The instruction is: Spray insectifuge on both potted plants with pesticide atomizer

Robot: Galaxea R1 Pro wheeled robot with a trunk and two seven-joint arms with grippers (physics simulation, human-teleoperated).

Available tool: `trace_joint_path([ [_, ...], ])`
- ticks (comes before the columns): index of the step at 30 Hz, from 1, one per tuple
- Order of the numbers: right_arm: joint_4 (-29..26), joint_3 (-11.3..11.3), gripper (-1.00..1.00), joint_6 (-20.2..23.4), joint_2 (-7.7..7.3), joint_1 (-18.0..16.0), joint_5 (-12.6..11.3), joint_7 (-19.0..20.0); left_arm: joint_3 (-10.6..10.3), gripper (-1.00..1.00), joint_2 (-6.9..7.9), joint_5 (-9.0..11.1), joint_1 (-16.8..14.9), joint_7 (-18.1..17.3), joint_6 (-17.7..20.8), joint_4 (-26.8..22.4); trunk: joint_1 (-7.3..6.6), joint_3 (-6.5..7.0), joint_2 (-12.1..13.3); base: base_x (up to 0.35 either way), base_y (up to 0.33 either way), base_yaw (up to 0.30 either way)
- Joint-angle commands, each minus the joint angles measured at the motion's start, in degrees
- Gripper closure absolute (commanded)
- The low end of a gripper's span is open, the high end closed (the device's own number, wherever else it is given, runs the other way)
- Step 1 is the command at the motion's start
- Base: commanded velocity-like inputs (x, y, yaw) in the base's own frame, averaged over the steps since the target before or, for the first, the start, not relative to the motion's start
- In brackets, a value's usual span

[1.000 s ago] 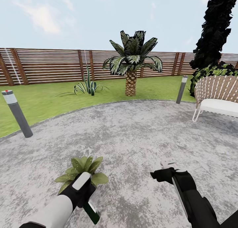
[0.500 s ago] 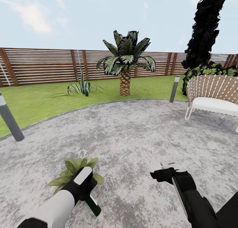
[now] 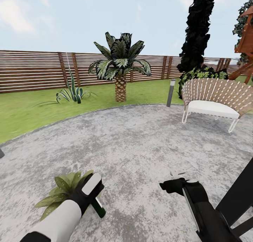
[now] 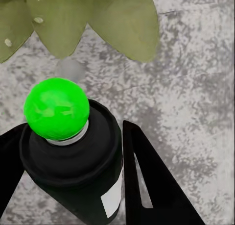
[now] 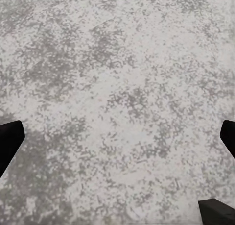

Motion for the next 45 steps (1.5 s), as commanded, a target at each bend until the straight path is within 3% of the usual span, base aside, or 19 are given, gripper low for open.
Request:
trace_joint_path([
  [1,0.0,0.02,-1.0,0.0,0.0,0.0,0.01,0.0,-0.31,1.0,-0.63,-0.07,0.0,1.57,-0.24,-0.48,0.0,0.0,0.0,0.0,0.0,-0.008],
  [3,0.0,0.03,-1.0,0.0,0.0,0.0,-0.01,0.0,-2.57,1.0,-1.24,0.05,0.05,4.67,-2.88,-0.73,0.0,0.0,0.0,0.0,0.0,-0.003],
  [6,0.0,0.07,-1.0,0.0,0.0,0.0,0.0,0.0,-5.43,1.0,-2.11,0.76,0.47,7.19,-15.54,1.25,0.0,0.0,0.0,0.0,0.0,0.0],
  [9,0.0,0.11,-1.0,-0.05,0.0,0.0,-0.01,0.0,-5.68,1.0,-2.54,1.04,0.82,7.06,-18.71,2.38,0.0,0.0,0.0,0.0,0.0,0.0],
  [11,0.0,0.23,-1.0,-0.14,0.0,0.0,-0.01,0.0,-5.79,1.0,-2.69,2.2,2.1,1.56,-25.7,3.25,0.0,0.0,0.0,0.0,0.0,0.0],
  [13,0.0,0.25,-1.0,-0.17,0.0,0.0,0.0,0.0,-5.82,1.0,-2.79,2.39,2.5,-2.91,-27.85,5.21,0.0,0.0,0.0,0.0,0.0,0.0],
  [15,0.0,0.28,-1.0,-0.17,0.0,0.0,0.01,0.0,-5.81,1.0,-2.99,2.63,2.61,-7.93,-28.55,6.51,0.0,0.0,0.0,0.0,0.0,0.0],
  [19,0.0,0.29,-1.0,-0.18,0.0,0.0,0.01,0.0,-5.89,1.0,-3.16,7.13,2.71,-13.7,-28.73,6.97,0.0,0.0,0.0,0.0,0.0,0.0],
  [23,0.0,0.29,-1.0,-0.18,0.0,0.0,0.04,0.0,-5.95,1.0,-3.3,7.87,3.38,-18.2,-28.84,6.95,0.05,-0.44,-0.03,0.0,0.0,0.0],
  [30,0.0,0.29,-1.0,-0.18,0.0,0.0,0.01,0.0,-6.0,1.0,-3.21,7.82,3.61,-18.46,-28.27,7.03,0.16,-1.33,-0.08,0.0,0.0,0.0],
  [34,0.0,0.29,-1.0,-0.18,0.0,0.0,0.05,0.0,-5.98,1.0,-3.07,7.82,3.61,-18.38,-22.8,8.02,0.16,-1.33,-0.08,0.0,0.0,0.0],
  [37,0.0,0.29,-1.0,-0.18,0.0,0.0,0.05,0.0,-5.91,1.0,-3.06,7.84,3.61,-18.51,-21.87,8.88,0.16,-1.33,-0.08,0.0,0.0,0.0],
  [40,0.0,0.34,-1.0,-0.26,0.03,0.0,0.01,0.0,-5.9,1.0,-3.02,7.56,3.61,-18.54,-23.34,9.07,0.16,-1.33,-0.08,0.0,0.0,-0.027],
  [45,0.0,0.46,-1.0,-0.34,0.09,0.0,0.01,0.0,-5.9,1.0,-2.98,7.4,3.61,-18.59,-30.85,9.78,0.16,-1.33,-0.08,0.0,0.0,-0.258],
])
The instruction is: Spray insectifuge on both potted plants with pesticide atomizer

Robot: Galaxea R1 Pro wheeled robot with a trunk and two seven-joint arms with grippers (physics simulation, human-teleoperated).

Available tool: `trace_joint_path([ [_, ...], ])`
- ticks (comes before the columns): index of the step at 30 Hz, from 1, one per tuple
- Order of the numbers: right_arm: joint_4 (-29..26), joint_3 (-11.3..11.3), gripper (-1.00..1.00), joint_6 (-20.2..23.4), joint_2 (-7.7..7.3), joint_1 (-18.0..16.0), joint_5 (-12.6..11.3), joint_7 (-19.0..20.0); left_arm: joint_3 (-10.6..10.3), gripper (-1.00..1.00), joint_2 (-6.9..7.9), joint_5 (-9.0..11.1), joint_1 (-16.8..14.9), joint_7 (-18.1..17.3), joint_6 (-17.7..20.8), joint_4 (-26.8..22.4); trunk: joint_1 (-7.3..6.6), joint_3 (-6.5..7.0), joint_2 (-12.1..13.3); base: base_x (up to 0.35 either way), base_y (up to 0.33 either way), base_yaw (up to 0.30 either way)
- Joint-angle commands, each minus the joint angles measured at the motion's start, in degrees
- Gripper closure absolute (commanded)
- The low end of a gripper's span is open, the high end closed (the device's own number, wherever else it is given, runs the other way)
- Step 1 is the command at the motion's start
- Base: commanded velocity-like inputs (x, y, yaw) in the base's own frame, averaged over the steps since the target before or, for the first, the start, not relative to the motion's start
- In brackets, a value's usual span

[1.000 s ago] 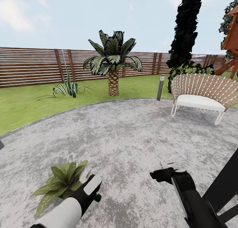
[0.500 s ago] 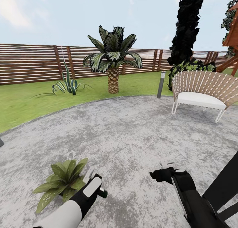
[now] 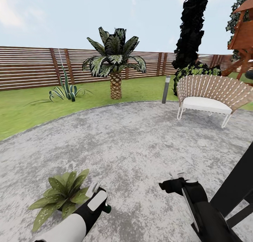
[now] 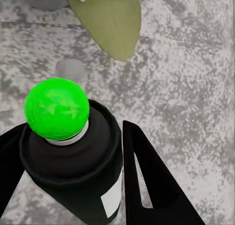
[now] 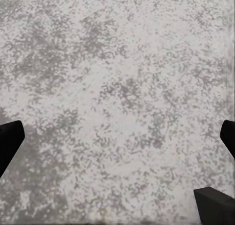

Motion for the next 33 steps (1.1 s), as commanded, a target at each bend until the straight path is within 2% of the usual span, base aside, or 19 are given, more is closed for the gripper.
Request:
trace_joint_path([
  [1,0.0,0.01,-1.0,-0.01,0.0,0.0,0.03,0.0,-0.01,1.0,0.0,0.05,0.0,-0.02,-1.81,0.37,0.0,0.0,0.0,0.0,0.0,-0.29],
  [5,0.0,0.01,-1.0,-0.01,0.0,0.0,0.01,0.0,-0.01,1.0,0.11,0.04,0.0,-0.36,-5.19,2.35,0.0,0.0,0.0,0.0,0.0,-0.291],
  [10,0.0,0.01,-1.0,-0.03,0.0,0.0,0.03,0.0,0.08,1.0,0.42,-0.03,0.0,-5.01,-5.33,5.03,0.0,0.0,0.0,0.0,0.0,-0.288],
  [12,0.0,0.01,-1.0,-0.02,0.0,0.0,0.01,0.0,-0.06,1.0,0.61,-0.08,0.0,-5.34,-5.23,5.17,0.0,0.0,0.0,0.0,0.0,-0.069],
  [18,0.0,0.01,-1.0,-0.01,0.0,0.0,0.03,0.0,0.44,1.0,2.77,0.21,0.0,-4.63,-5.09,5.26,0.0,0.0,0.0,0.0,0.0,-0.007],
  [19,0.0,0.01,-1.0,-0.01,0.0,0.0,0.05,0.0,0.52,1.0,2.91,0.25,0.0,-4.23,-4.98,5.26,0.0,0.0,0.0,0.0,0.0,0.0],
  [20,0.0,0.01,-1.0,-0.01,0.0,0.0,0.04,0.0,0.62,1.0,3.39,0.37,0.0,-2.22,-4.72,5.25,0.0,0.0,0.0,0.0,0.0,0.0],
  [29,0.0,0.31,-1.0,-0.01,0.0,0.0,0.07,0.0,1.62,1.0,3.72,0.46,0.0,-1.15,-5.0,4.77,0.0,0.0,0.0,0.0,0.0,0.0],
  [30,0.0,1.28,-1.0,-0.01,-0.06,0.0,0.07,0.0,1.98,1.0,3.76,0.4,0.0,-0.31,-5.03,4.26,0.0,0.0,0.0,0.0,0.0,0.0],
  [33,0.0,1.71,-1.0,-0.01,-0.07,0.0,0.06,0.0,2.04,1.0,4.18,0.25,0.02,1.87,-4.86,1.14,0.0,0.0,0.0,0.0,0.0,0.0],
])
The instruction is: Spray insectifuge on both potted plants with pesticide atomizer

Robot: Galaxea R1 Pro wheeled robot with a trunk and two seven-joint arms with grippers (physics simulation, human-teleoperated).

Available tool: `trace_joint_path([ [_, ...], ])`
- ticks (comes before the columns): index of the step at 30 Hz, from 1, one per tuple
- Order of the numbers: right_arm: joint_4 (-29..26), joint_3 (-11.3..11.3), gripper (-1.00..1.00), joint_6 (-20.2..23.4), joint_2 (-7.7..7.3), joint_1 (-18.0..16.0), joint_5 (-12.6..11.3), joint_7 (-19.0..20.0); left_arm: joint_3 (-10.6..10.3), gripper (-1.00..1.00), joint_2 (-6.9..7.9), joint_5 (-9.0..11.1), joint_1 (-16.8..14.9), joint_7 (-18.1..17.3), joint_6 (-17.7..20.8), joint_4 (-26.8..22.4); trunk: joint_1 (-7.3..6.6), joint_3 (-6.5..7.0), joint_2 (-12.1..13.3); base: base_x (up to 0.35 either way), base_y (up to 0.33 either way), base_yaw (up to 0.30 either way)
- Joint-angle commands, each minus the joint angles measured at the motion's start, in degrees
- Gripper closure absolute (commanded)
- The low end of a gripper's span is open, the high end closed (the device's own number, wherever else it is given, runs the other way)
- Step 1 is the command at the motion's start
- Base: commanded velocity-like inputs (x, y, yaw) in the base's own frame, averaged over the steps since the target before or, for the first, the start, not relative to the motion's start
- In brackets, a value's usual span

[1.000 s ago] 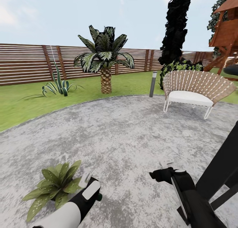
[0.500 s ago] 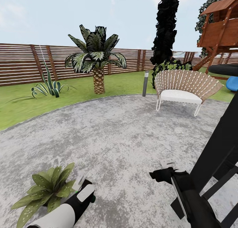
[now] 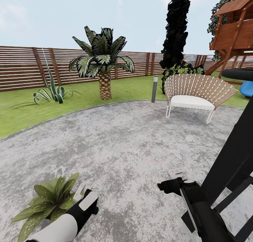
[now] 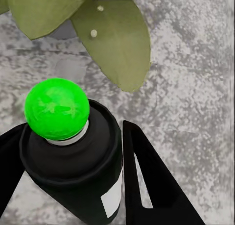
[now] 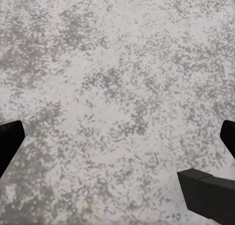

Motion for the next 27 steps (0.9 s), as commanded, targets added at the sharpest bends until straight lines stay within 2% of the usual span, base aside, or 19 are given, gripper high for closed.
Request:
trace_joint_path([
  [1,0.0,0.04,-1.0,0.0,0.0,0.0,0.0,0.0,-0.12,1.0,0.59,0.01,0.05,1.57,0.06,-1.86,0.0,0.0,0.0,0.0,0.0,0.0],
  [3,0.0,0.06,-1.0,0.0,-0.02,0.0,0.01,0.0,-0.23,1.0,2.2,0.15,0.31,3.66,0.24,-4.26,0.0,0.0,0.0,0.0,0.0,0.0],
  [6,0.0,0.08,-1.0,0.0,-0.02,0.0,0.01,0.0,-0.24,1.0,3.36,0.29,0.7,5.28,1.6,-6.36,0.0,0.0,0.0,0.0,0.0,0.0],
  [11,0.0,0.09,-1.0,0.0,-0.02,0.0,0.01,0.0,0.19,1.0,5.59,0.5,0.93,5.32,9.31,-6.34,0.0,0.0,0.0,0.0,0.0,0.0],
  [13,0.0,0.1,-1.0,0.0,-0.02,0.0,0.01,0.0,2.72,1.0,5.71,0.59,0.93,5.43,11.84,-5.9,0.0,0.0,0.0,0.0,0.0,0.0],
  [15,0.0,0.12,-1.0,0.0,0.0,0.0,0.01,0.0,3.55,1.0,5.63,0.6,0.9,5.86,13.31,-5.81,0.0,0.0,0.0,0.0,0.0,0.0],
  [18,0.0,0.1,-1.0,0.0,-0.02,0.0,0.01,0.0,3.86,1.0,5.58,0.46,0.88,6.52,18.08,-5.3,0.0,0.0,0.0,0.0,0.0,0.0],
  [25,-0.05,0.07,-1.0,0.0,-0.02,0.0,0.01,0.0,3.79,1.0,5.55,0.42,0.74,7.45,18.98,-4.72,0.0,0.0,0.0,0.0,0.0,0.0],
  [27,-0.08,0.08,-1.0,0.0,-0.02,0.0,0.01,0.0,3.78,1.0,5.53,0.3,0.51,9.59,20.82,-4.78,0.0,0.0,0.0,0.0,0.0,0.0],
])
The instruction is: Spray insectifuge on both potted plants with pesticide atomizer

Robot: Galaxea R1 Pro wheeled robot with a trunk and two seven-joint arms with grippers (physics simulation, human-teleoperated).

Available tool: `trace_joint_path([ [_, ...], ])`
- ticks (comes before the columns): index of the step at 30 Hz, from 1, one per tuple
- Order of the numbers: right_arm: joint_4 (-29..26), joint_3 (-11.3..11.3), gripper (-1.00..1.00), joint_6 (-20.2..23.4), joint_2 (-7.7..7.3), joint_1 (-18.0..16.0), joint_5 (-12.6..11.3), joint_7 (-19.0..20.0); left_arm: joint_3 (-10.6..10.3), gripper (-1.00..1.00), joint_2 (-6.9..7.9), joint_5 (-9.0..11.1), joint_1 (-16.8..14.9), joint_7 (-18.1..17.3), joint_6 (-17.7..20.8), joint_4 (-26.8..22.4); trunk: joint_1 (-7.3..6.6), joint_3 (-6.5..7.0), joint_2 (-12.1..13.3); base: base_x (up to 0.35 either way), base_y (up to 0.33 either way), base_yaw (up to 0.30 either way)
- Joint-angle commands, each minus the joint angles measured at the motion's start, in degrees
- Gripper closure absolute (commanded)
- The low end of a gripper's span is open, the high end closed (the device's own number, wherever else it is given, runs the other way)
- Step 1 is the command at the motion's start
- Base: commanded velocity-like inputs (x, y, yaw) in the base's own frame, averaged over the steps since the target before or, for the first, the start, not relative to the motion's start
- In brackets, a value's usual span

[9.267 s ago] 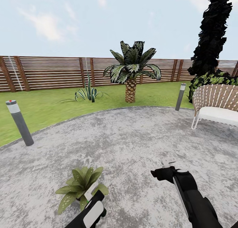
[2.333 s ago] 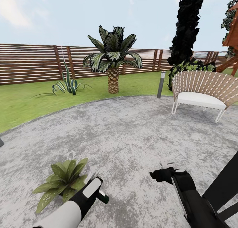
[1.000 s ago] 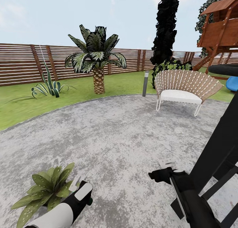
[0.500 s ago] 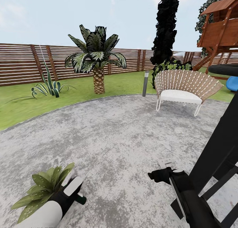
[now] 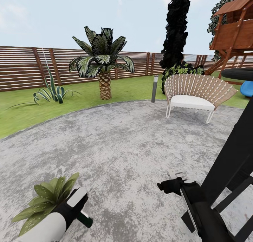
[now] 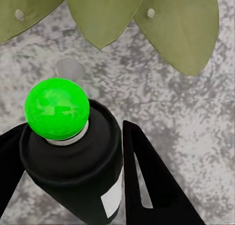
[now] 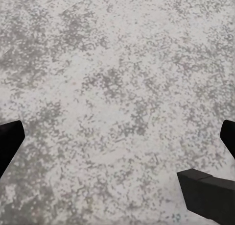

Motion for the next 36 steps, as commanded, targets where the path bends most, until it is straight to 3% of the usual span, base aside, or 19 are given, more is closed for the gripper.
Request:
trace_joint_path([
  [1,-0.01,0.0,-1.0,0.0,0.0,0.0,0.0,0.0,-0.01,1.0,-0.01,-0.1,-0.09,1.0,0.63,-0.01,0.0,0.0,0.0,0.0,0.0,0.0],
  [7,-0.01,0.0,-1.0,0.0,0.0,0.0,0.0,0.0,-0.01,1.0,0.05,-0.34,-0.47,2.75,1.98,-0.02,0.0,0.0,0.0,0.0,0.0,0.0],
  [10,-0.03,-0.01,-1.0,0.0,0.0,0.0,0.0,0.0,-0.08,1.0,-0.07,-0.59,-0.52,6.24,2.15,-0.43,0.0,0.0,0.0,0.0,0.0,0.0],
  [15,-0.05,0.0,-1.0,0.0,0.0,0.0,0.0,0.0,-0.09,1.0,-0.08,-0.66,-0.77,7.38,5.24,-0.52,0.0,0.0,0.0,0.0,0.0,-0.005],
  [25,-0.04,0.05,-1.0,0.07,0.0,0.0,0.0,0.0,-0.24,1.0,-0.56,-0.48,-0.73,3.69,4.88,0.7,0.0,0.0,0.0,0.0,0.0,-0.274],
  [31,-0.02,0.07,-1.0,0.07,0.0,0.0,0.0,0.0,0.01,1.0,-0.79,-0.23,-0.71,2.48,0.85,0.34,0.0,0.0,0.0,0.0,0.0,-0.294],
  [36,-0.01,0.08,-1.0,0.02,0.03,0.0,0.0,0.0,-0.21,1.0,-0.98,-0.52,-0.71,2.22,-0.45,-0.31,0.13,-1.11,-0.07,0.0,0.0,-0.241],
])
